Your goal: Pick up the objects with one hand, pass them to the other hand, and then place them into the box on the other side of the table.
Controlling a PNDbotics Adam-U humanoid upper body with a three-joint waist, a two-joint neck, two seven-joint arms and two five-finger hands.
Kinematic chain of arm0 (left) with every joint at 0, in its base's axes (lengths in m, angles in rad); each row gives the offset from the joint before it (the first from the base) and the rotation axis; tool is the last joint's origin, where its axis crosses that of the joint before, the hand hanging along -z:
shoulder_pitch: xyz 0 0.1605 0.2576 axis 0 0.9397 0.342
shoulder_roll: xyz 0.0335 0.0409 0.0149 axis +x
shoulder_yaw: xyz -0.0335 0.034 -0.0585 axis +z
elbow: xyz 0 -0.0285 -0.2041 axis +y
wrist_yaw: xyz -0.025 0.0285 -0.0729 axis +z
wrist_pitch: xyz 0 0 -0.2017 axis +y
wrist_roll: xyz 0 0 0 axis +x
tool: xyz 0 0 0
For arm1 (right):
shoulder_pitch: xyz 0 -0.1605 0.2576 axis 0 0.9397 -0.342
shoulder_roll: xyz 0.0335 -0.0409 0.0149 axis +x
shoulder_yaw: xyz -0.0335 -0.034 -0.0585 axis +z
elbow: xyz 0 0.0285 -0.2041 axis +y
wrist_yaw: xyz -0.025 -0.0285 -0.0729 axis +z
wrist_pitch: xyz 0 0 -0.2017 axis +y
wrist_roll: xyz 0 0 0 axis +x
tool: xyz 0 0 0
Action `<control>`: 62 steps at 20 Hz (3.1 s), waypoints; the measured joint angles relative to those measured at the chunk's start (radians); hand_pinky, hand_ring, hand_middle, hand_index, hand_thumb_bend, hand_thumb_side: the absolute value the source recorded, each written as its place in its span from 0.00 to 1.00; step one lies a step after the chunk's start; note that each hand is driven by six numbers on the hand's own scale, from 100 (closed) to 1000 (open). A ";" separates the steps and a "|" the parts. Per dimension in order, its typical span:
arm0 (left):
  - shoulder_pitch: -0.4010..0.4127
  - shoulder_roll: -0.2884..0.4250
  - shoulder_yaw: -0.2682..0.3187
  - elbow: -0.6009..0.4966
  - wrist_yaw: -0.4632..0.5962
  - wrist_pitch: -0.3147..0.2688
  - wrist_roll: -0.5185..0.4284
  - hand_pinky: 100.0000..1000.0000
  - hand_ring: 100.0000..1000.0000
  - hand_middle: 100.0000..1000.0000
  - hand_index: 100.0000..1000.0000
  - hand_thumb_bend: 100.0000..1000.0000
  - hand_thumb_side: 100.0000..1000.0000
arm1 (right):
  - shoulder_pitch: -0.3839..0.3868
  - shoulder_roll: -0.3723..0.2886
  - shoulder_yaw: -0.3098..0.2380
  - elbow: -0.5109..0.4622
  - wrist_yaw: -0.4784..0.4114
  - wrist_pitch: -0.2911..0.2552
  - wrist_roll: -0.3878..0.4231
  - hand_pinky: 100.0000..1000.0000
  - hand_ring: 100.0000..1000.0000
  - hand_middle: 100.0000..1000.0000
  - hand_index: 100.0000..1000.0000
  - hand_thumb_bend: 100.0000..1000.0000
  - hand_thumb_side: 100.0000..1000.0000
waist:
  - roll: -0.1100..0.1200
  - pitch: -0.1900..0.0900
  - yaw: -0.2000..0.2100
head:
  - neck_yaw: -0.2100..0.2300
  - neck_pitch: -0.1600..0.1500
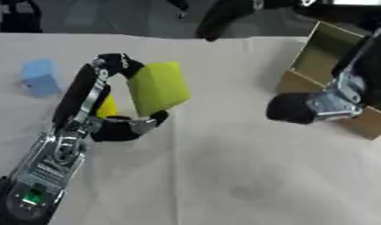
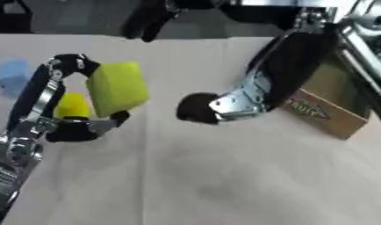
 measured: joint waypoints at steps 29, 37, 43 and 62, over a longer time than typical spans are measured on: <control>0.008 -0.049 0.008 -0.028 -0.049 0.033 -0.020 0.61 0.44 0.34 0.48 0.00 0.00 | 0.035 0.203 0.048 0.000 0.412 0.066 -0.080 0.91 0.82 0.81 0.85 0.33 0.38 | 0.000 -0.007 0.000 | -0.009 0.004; 0.013 -0.049 0.013 -0.063 -0.072 0.027 -0.014 0.61 0.44 0.34 0.48 0.00 0.00 | 0.044 0.219 0.050 0.035 0.506 0.046 -0.082 0.90 0.82 0.81 0.85 0.32 0.38 | 0.000 -0.008 -0.001 | -0.013 0.004; 0.027 -0.049 0.014 -0.070 -0.095 0.016 0.000 0.60 0.44 0.35 0.48 0.00 0.00 | 0.045 0.238 0.055 0.081 0.555 0.034 -0.080 0.91 0.82 0.81 0.86 0.31 0.40 | 0.000 -0.008 -0.004 | -0.016 0.005; 0.029 -0.050 0.025 -0.064 -0.167 0.006 0.032 0.58 0.43 0.34 0.48 0.03 0.00 | 0.044 0.272 0.060 0.161 0.585 -0.026 -0.069 0.92 0.83 0.82 0.89 0.40 0.42 | -0.002 -0.008 -0.005 | -0.021 0.005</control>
